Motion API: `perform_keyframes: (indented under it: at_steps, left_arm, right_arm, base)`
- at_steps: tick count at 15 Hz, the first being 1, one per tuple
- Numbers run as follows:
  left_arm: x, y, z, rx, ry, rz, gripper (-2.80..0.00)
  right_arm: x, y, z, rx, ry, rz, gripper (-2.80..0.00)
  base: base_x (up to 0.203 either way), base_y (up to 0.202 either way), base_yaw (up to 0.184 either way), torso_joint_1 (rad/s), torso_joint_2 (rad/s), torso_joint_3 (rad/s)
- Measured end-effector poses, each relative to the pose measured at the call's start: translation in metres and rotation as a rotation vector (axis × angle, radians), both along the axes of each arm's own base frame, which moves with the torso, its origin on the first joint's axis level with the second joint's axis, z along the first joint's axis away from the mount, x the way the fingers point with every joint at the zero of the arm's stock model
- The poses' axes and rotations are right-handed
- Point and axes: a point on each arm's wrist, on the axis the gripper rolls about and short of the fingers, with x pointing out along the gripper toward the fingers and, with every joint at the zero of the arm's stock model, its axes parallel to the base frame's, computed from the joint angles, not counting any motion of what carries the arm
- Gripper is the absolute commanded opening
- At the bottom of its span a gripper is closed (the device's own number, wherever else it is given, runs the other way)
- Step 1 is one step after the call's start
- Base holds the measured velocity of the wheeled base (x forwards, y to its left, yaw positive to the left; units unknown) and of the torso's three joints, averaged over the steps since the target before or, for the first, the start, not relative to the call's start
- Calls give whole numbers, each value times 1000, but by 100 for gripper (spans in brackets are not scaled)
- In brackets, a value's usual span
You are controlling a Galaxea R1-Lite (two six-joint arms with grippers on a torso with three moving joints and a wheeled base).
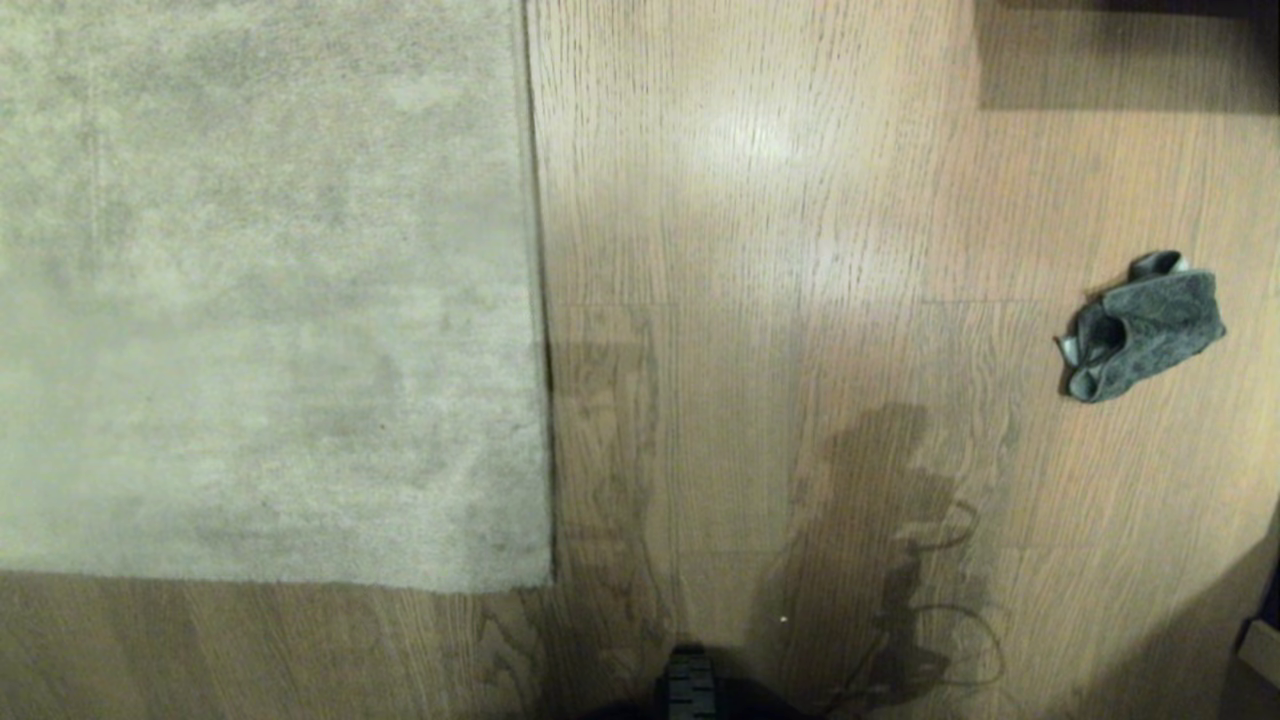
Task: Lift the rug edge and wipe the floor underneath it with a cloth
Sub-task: Pick up the rag
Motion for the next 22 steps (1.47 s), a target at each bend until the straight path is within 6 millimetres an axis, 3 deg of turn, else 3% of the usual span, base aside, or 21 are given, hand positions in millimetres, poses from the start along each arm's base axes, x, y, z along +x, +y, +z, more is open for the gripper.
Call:
perform_keyframes:
  at_steps: [10, 22]
  left_arm:
    - [0, 0, 0, 0, 0, 0, -280]
    - [0, 0, 0, 0, 0, 0, -280]
  right_arm:
    - [1, 0, 0, -54, 13, 20, -280]
    - [13, 2, 43, -44, 61, 110, -280]
  base:
    - [0, 0, 0, 0, 0, 0]
    - [0, 0, 0, 0, 0, 0]
